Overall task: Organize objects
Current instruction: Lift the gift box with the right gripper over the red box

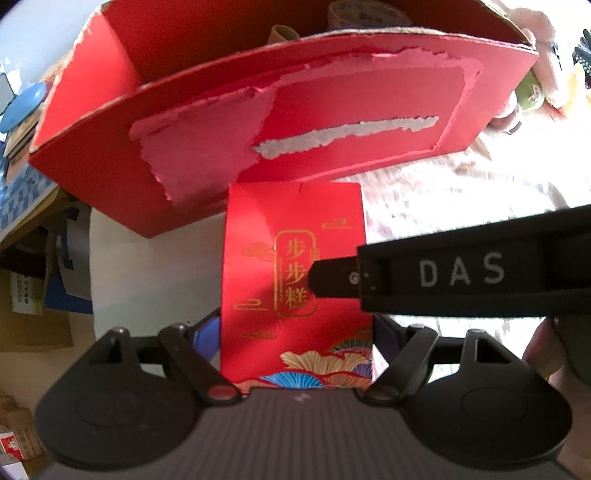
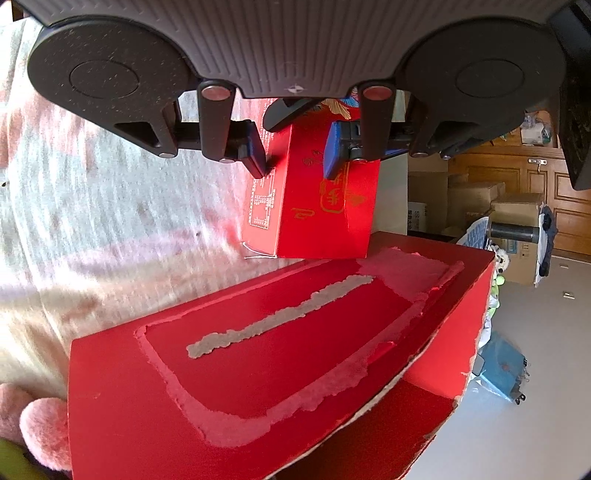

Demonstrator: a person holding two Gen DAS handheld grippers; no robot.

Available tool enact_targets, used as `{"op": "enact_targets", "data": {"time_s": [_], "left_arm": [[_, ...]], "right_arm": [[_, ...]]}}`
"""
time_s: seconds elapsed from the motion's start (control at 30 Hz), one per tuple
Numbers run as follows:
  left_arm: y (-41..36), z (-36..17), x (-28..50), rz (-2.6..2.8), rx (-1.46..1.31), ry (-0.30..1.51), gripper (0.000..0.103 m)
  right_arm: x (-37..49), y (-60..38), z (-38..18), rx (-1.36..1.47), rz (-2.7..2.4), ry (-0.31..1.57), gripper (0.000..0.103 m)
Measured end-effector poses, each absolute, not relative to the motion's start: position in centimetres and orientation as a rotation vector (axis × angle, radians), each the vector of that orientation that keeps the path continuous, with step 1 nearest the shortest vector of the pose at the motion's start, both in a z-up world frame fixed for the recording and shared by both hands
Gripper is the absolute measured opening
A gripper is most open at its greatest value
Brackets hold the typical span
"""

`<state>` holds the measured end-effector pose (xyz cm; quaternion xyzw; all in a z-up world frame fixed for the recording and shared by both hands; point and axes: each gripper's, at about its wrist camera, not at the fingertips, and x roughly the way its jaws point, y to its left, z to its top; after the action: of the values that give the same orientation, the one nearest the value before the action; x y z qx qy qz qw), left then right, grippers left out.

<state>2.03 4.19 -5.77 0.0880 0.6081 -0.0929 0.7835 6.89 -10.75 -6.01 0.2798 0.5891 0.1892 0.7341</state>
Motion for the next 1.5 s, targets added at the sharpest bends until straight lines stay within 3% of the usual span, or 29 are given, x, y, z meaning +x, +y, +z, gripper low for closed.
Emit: {"op": "enact_targets", "data": {"time_s": [0.5,0.9,1.13,1.5], "left_arm": [[2.5,-5.0,1.7,-0.299,0.261,1.301,0.078],[-2.7,-2.7,2.0,-0.555,0.354,1.266,0.078],[-8.9,-0.2,1.2,-0.713,0.426,1.155,0.078],[-12.5,5.0,2.3,-0.762,0.413,0.900,0.078]], "right_arm": [[6.1,-13.6,-4.9,0.583,0.323,1.298,0.039],[2.7,-20.6,-2.4,0.693,0.109,1.192,0.039],[0.4,-24.4,1.6,0.671,0.011,1.052,0.040],[1.8,-25.0,7.7,0.587,0.043,0.853,0.040]]}}
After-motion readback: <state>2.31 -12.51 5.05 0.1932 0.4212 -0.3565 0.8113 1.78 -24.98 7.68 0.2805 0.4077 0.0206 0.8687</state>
